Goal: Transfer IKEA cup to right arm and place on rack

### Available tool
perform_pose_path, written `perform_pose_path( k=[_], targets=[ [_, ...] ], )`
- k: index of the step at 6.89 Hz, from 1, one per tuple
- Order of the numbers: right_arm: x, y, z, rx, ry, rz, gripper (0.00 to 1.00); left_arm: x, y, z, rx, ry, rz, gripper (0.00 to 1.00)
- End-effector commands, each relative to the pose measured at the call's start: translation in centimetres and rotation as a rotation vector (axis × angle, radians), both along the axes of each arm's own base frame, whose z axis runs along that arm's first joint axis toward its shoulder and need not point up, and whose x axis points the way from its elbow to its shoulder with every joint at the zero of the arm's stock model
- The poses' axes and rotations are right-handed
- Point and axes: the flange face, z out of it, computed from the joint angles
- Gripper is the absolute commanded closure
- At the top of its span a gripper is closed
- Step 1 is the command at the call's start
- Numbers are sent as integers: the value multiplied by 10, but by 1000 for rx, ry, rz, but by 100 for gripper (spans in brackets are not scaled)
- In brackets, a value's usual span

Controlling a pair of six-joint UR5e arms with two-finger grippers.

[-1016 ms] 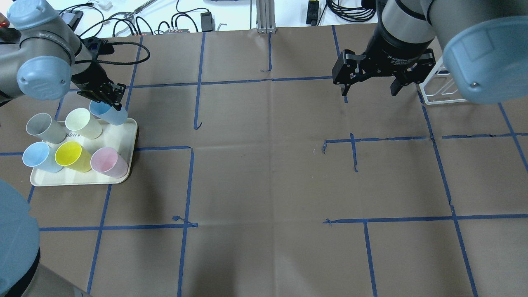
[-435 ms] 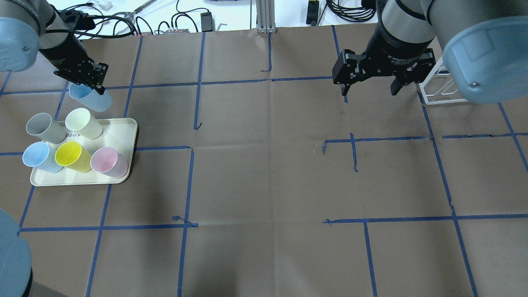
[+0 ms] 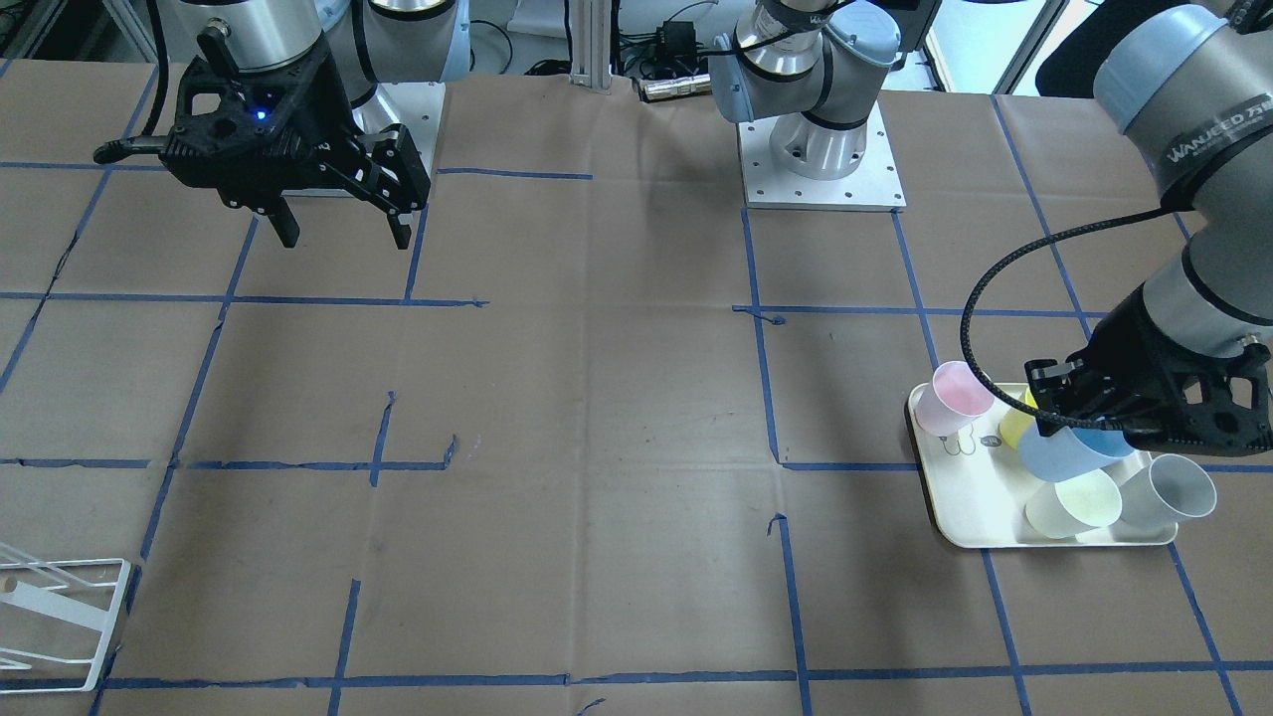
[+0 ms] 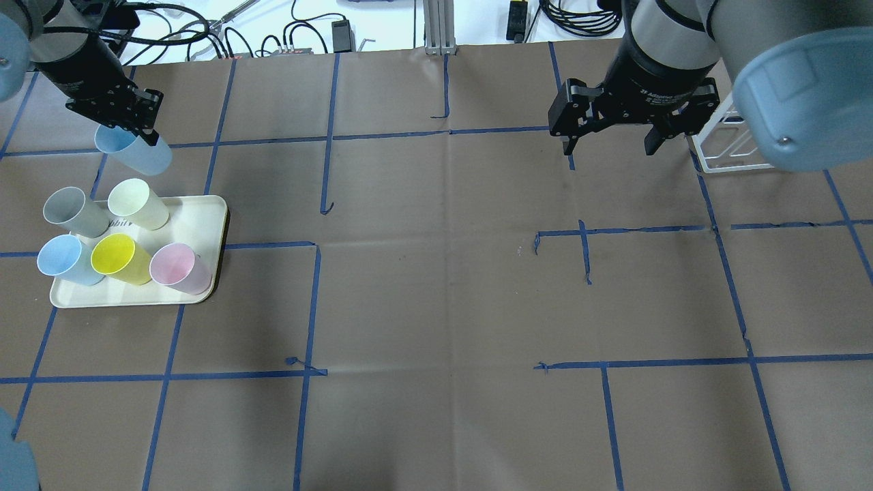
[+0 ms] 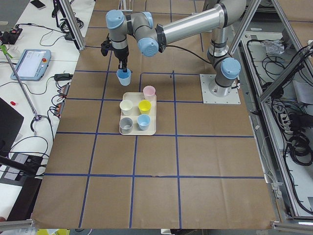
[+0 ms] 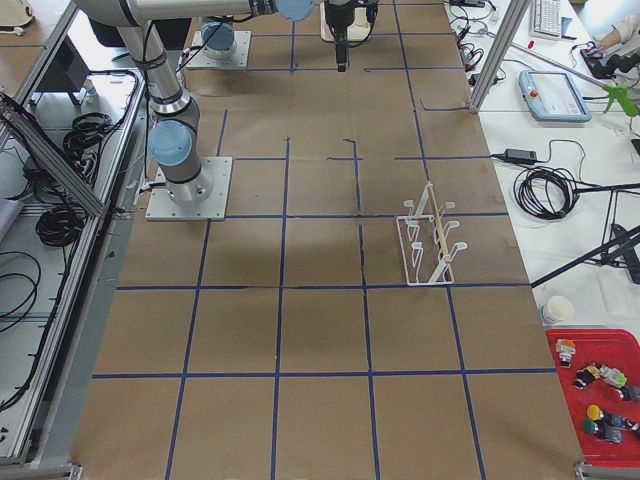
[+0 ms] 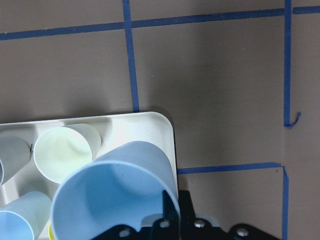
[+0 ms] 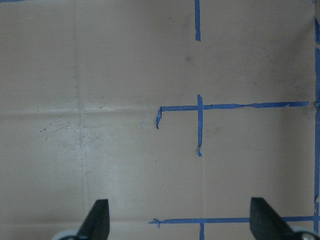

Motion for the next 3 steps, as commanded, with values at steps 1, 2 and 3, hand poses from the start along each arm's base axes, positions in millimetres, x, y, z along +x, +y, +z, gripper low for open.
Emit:
perform_pose_path(
  k=[1,2,3],
  targets=[
    [0,-5,5,-54,-4,-2,0,-18,14,19,-71,108,-87,100],
    [-2,-6,5,-53,-2,-5,0,-29,15,24,-102,189,-102,100],
    [-1,-6,5,-54,-2,-3,0,-38,14,27,-130,260,-121,100]
  ],
)
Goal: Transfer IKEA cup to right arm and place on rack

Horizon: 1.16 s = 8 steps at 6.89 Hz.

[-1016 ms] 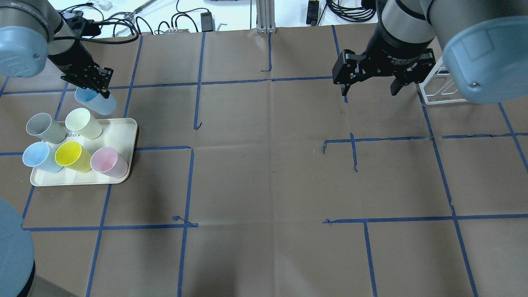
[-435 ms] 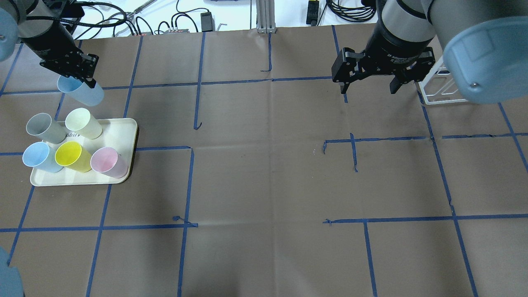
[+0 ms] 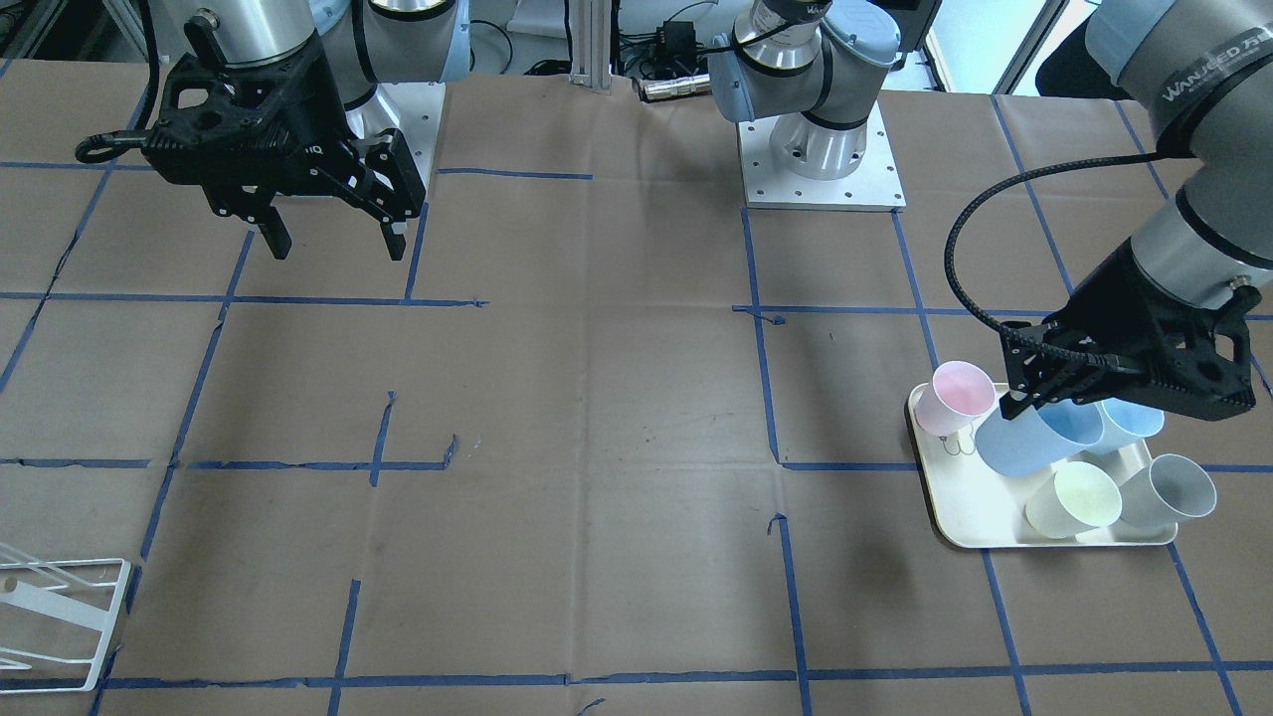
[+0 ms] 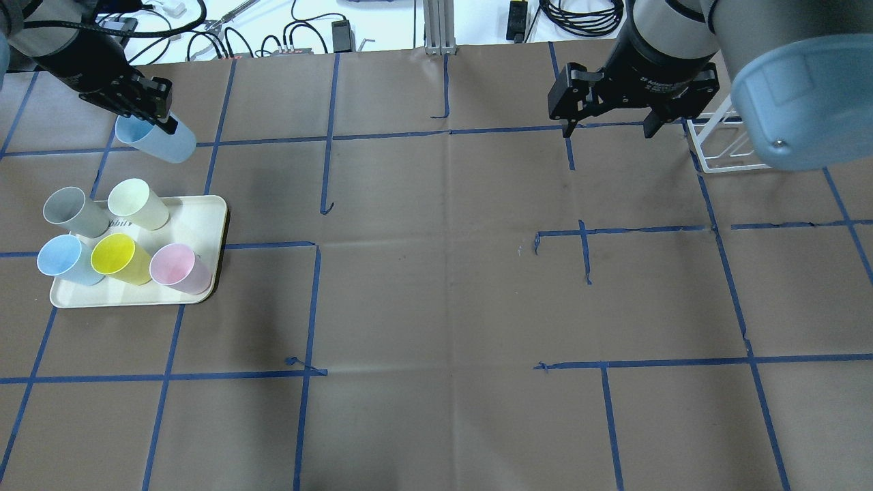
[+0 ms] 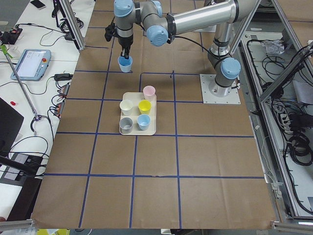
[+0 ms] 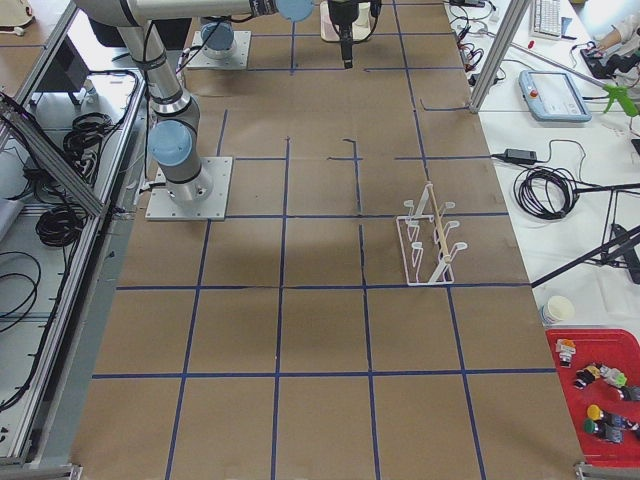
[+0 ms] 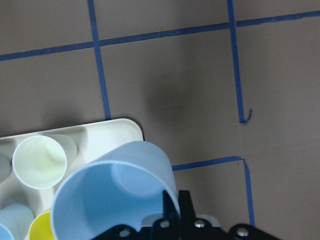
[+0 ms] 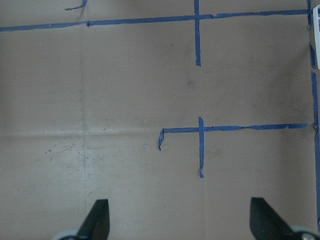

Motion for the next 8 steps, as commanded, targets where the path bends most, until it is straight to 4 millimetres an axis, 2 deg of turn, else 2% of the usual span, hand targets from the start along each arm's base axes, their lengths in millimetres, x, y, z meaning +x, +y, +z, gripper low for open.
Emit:
perform_pose_path(
  k=[1,3,4,6,8],
  targets=[
    [-1,0,1,-4,2,-2,0,-25,2,11,-80,101,-145,100],
    [-1,-5,-8,13,4,-4,0,-47,4,9,-156,205,-272,100],
    [1,-4,-6,11,-3,-1,0,-50,2,4,-222,222,-342,100],
    [3,-15,7,-116,-24,-3,0,-68,2,-4,-388,336,-460,100],
    [9,-23,18,-233,-89,1,1,-96,4,-13,-513,386,-566,100]
  ],
)
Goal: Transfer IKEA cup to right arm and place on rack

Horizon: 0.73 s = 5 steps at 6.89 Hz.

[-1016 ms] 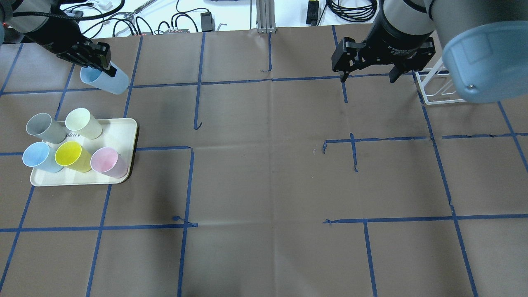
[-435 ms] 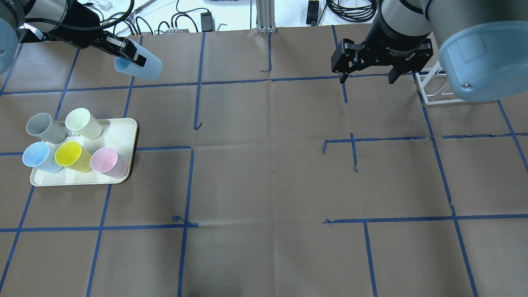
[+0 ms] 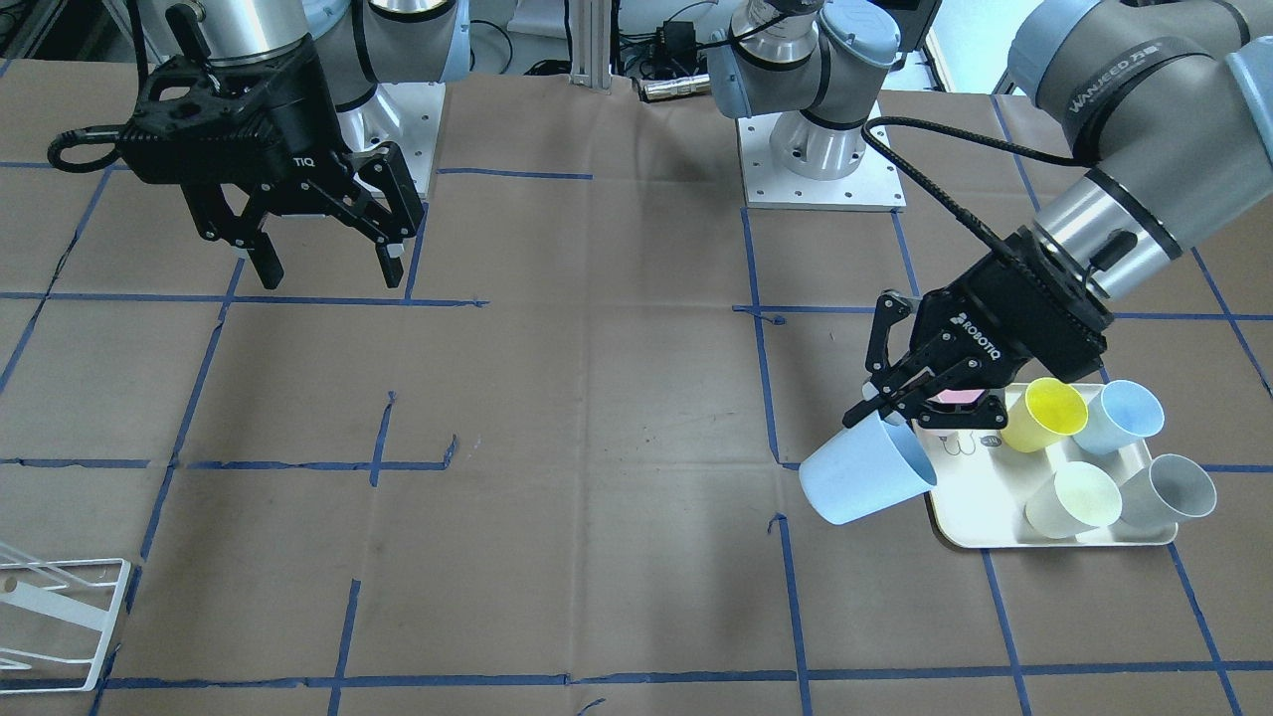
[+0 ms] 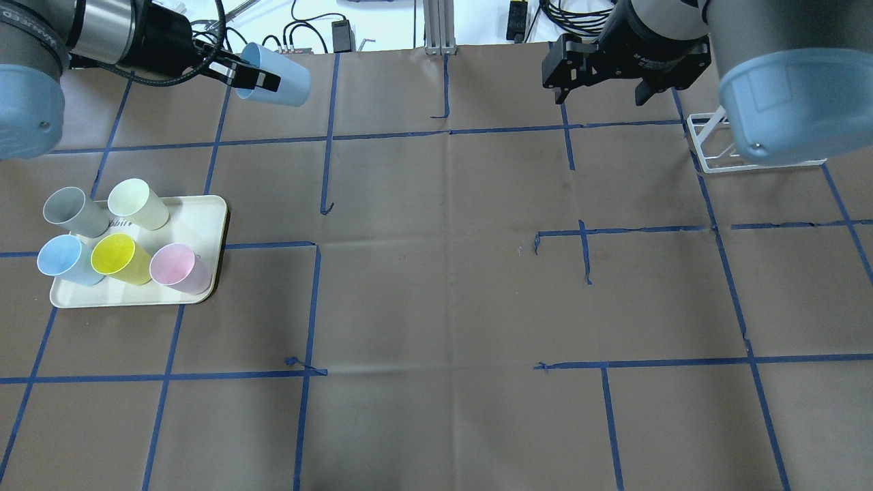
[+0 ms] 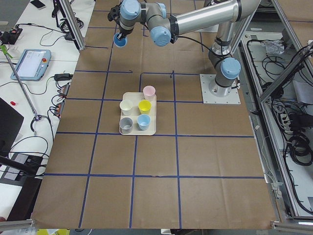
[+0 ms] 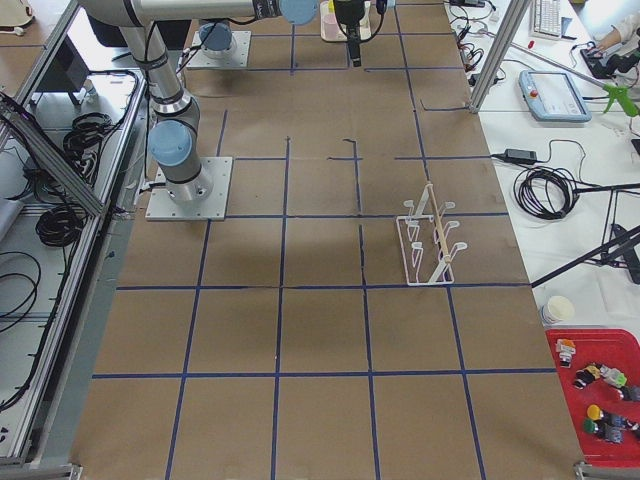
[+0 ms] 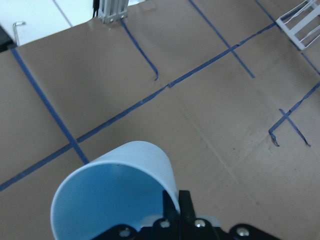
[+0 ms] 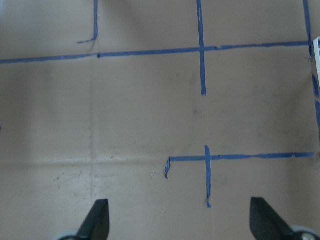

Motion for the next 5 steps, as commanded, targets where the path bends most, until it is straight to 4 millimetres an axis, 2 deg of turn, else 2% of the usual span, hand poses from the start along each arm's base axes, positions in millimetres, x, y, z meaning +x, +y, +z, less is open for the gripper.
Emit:
perform_pose_path(
  k=[1,2,3,5],
  targets=[
    [11,-3,7,-111,-112,33,0,-37,-3,-14,-166,60,-123,100],
    [13,-1,3,-102,-127,37,0,-56,3,-24,-228,106,-168,100],
    [13,0,1,-95,-133,38,1,-64,10,-36,-264,123,-189,100],
    [15,3,-16,-65,-175,-27,1,-74,37,-63,-376,207,-226,100]
  ],
)
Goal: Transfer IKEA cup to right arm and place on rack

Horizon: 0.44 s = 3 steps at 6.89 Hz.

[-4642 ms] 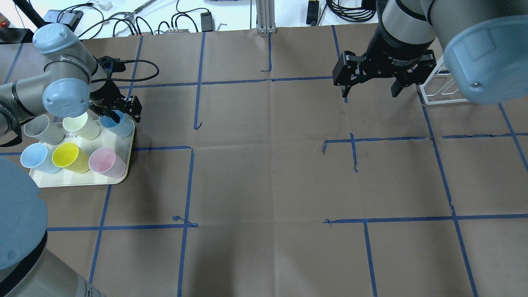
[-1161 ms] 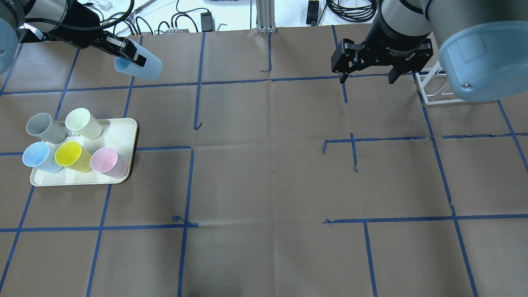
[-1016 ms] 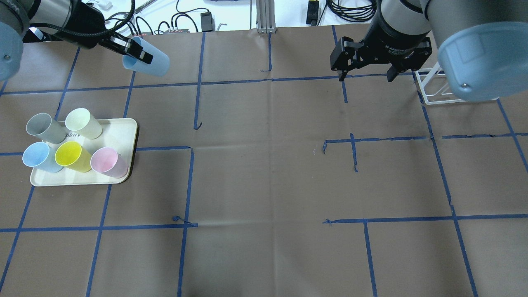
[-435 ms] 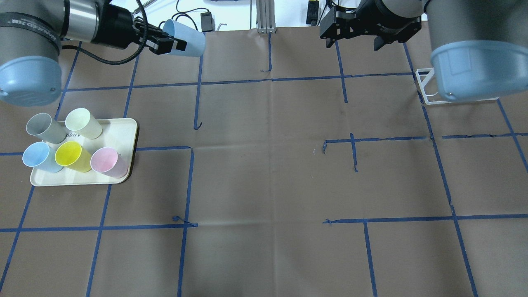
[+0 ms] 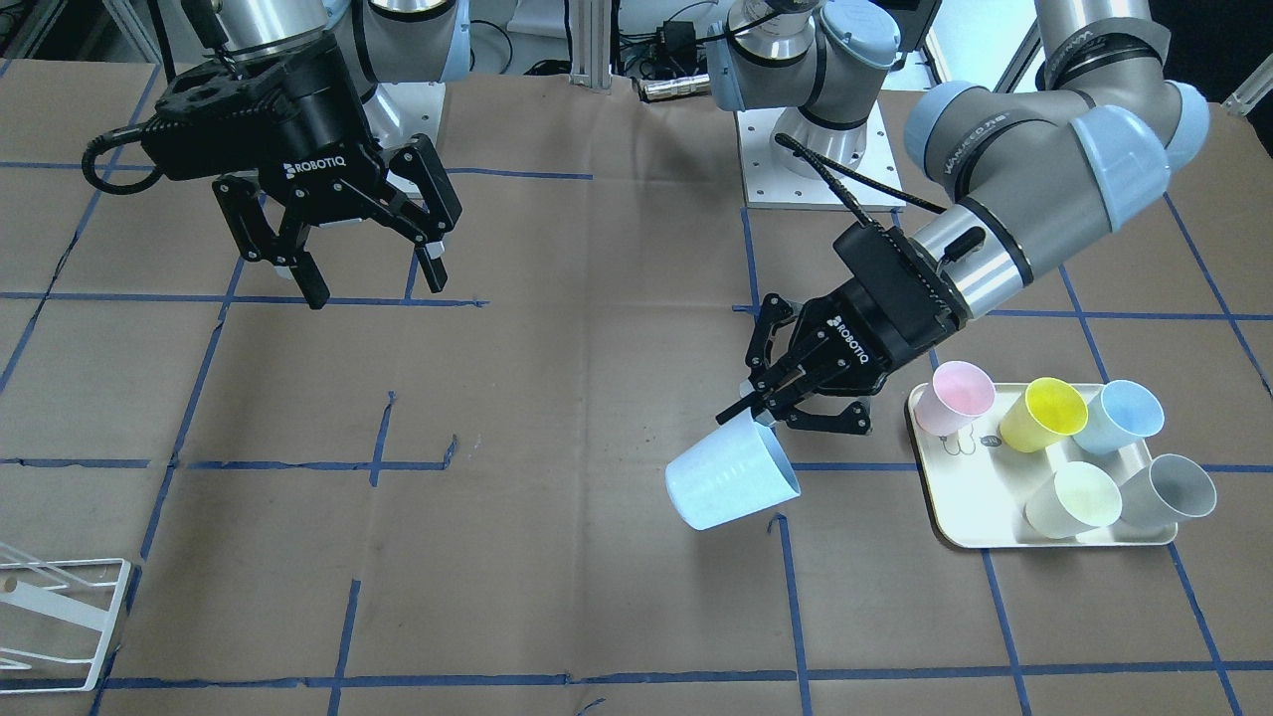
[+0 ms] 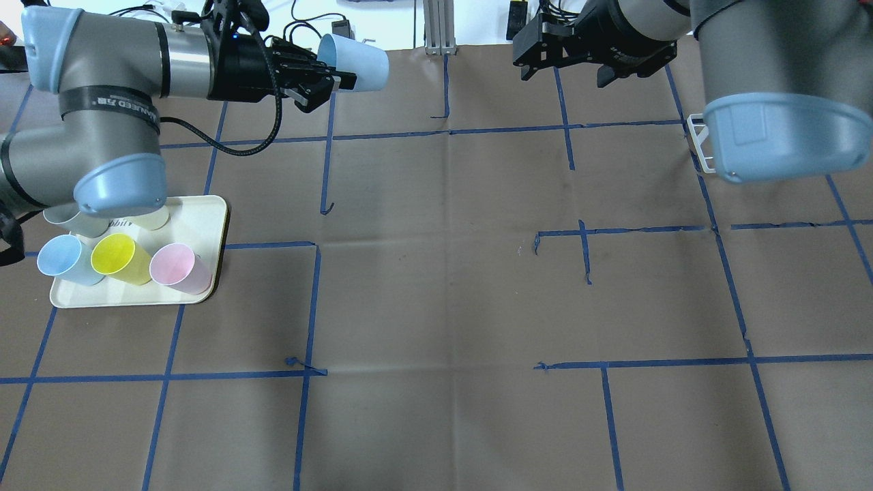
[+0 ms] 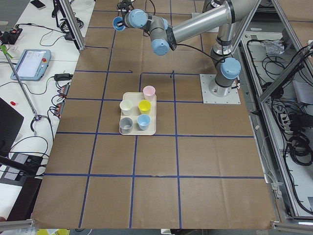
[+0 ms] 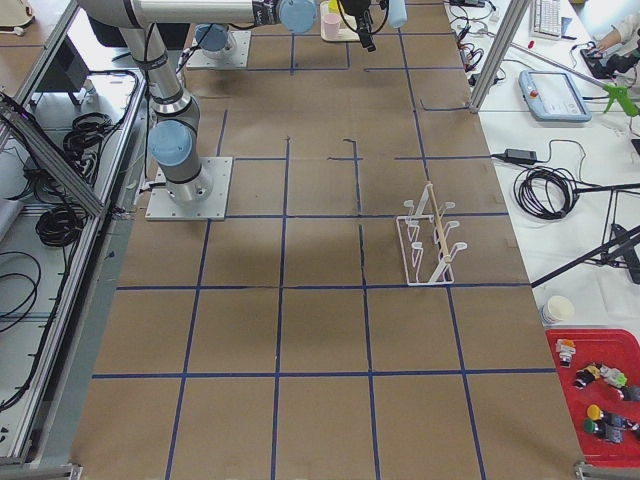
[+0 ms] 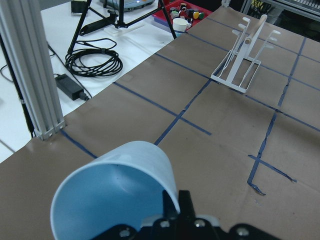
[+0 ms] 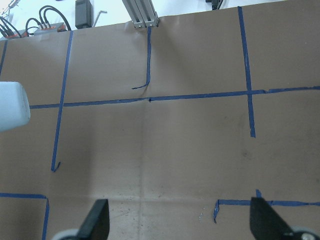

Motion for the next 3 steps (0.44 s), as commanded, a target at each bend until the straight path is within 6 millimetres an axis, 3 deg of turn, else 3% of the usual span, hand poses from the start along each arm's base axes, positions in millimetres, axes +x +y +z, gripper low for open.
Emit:
perform_pose_path(
  k=[1,3],
  targets=[
    [1,5,-7,-25,-82,-120,1,-11,29,-22,-49,94,-33,100],
    [15,10,-20,-69,-335,-225,1,-22,50,15,28,247,-20,100]
  ],
)
